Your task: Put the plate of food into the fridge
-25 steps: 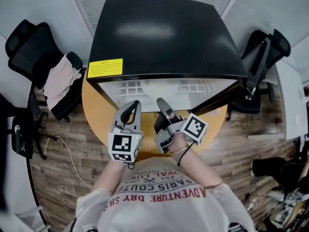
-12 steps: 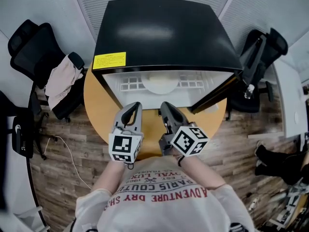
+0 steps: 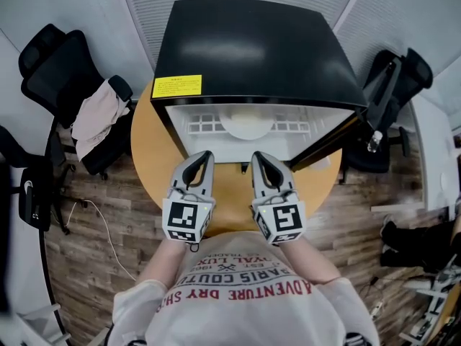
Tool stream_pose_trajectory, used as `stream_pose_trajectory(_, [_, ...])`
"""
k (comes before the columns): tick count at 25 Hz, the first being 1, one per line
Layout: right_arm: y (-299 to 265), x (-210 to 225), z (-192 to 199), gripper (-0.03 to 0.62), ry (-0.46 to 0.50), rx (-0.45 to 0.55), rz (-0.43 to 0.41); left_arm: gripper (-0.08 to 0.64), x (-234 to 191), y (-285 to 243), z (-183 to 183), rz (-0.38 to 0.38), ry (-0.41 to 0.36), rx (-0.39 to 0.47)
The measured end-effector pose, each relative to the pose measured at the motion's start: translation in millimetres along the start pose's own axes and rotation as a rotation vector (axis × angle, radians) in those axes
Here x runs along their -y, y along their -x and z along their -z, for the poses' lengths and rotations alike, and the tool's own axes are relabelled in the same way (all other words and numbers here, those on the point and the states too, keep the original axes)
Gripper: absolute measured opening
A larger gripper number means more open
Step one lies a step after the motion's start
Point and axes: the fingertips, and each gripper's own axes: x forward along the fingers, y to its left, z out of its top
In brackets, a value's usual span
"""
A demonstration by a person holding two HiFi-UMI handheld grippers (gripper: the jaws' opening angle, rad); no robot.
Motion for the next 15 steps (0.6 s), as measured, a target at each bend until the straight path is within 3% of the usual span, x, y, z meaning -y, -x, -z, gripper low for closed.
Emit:
stream_pose_trajectory(11, [-2.1, -7.7, -14.4, 0.026, 0.056, 0.040, -0.048, 0.026, -0.3, 2.4, -14.7, 0.042, -0.048, 0.055])
stream_pose_trajectory(15, [-3.2, -6.1, -18.1, 0.028, 0.058, 0.069, -0.054, 0.026, 8.7, 0.4, -22.6, 0.087, -0.007, 0.091])
